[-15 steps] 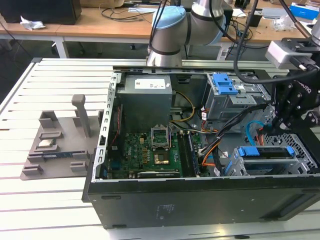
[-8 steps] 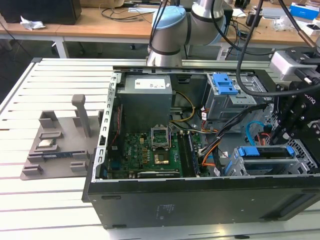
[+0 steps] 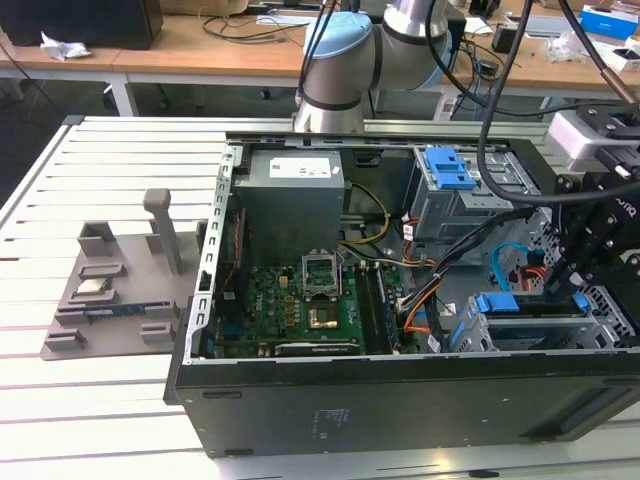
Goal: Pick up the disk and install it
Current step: 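Insert the first disk wire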
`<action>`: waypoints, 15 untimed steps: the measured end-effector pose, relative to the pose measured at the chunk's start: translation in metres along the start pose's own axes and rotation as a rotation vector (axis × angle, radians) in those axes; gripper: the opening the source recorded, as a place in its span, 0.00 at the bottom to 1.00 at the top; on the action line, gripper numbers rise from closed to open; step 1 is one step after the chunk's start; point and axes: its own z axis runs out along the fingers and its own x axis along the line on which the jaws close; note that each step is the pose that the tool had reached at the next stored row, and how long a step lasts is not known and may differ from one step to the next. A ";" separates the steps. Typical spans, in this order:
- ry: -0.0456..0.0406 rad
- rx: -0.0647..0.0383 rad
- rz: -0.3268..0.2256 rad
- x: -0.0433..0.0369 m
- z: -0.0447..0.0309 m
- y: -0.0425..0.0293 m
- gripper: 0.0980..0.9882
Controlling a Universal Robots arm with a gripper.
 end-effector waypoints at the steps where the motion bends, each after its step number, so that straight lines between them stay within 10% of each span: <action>1: -0.0001 0.000 0.000 0.0009 0.0007 -0.0001 0.08; 15: -0.0005 -0.001 0.025 0.0034 -0.0001 0.0002 0.08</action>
